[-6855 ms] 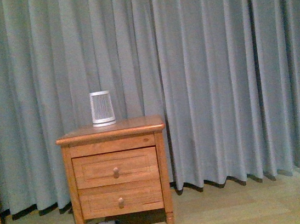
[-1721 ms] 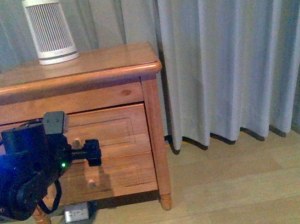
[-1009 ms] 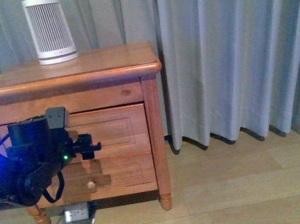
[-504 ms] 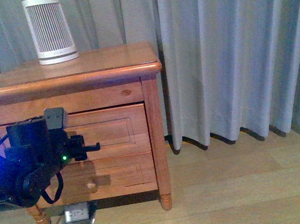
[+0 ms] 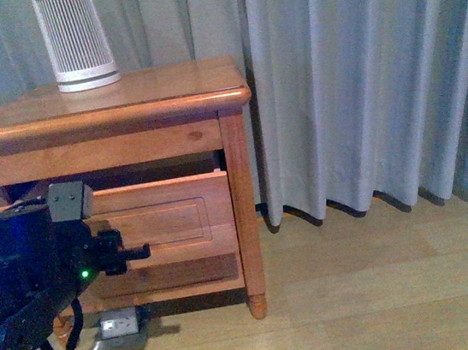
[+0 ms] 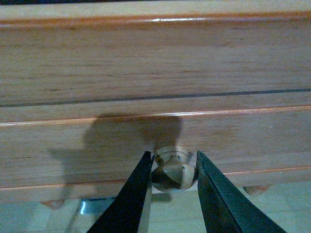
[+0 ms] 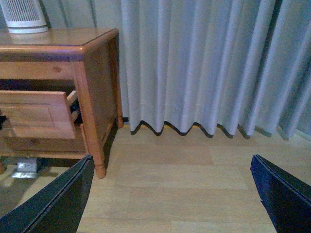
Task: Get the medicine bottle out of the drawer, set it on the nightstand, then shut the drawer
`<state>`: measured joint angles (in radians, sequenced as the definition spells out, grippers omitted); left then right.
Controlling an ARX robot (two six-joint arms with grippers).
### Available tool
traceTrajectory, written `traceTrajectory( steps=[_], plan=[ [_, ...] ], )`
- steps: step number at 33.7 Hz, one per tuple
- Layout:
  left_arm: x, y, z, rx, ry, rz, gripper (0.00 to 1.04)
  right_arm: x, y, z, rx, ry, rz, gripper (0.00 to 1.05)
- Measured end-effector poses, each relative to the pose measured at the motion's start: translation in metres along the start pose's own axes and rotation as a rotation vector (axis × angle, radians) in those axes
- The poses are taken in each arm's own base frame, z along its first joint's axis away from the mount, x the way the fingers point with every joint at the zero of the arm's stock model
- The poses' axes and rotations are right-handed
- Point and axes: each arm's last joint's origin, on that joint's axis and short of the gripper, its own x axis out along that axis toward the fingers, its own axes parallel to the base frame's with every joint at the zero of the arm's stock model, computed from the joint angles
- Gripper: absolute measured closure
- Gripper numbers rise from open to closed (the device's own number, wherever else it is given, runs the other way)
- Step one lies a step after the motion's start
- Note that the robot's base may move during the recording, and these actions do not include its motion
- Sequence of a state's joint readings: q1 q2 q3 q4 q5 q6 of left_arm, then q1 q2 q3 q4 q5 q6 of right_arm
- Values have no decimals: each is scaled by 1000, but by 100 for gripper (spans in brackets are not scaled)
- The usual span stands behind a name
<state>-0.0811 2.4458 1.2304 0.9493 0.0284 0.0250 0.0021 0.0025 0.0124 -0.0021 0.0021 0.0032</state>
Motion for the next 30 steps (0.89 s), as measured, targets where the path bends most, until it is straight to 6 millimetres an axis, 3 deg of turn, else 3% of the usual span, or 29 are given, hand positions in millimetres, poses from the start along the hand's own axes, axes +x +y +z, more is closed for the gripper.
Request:
traceTrajectory(
  steps=[12, 22, 26, 30],
  plan=[
    [-65, -8, -18, 60, 85, -7, 82, 0, 0, 0, 0, 0, 0, 7],
    [-97, -11, -24, 90, 157, -23, 82, 0, 0, 0, 0, 0, 0, 7],
    [-105, -11, -25, 100, 192, -35, 68, 0, 0, 0, 0, 0, 0, 7],
    [-120, -17, -41, 95, 284, -102, 54, 0, 0, 0, 0, 0, 0, 7]
  ],
)
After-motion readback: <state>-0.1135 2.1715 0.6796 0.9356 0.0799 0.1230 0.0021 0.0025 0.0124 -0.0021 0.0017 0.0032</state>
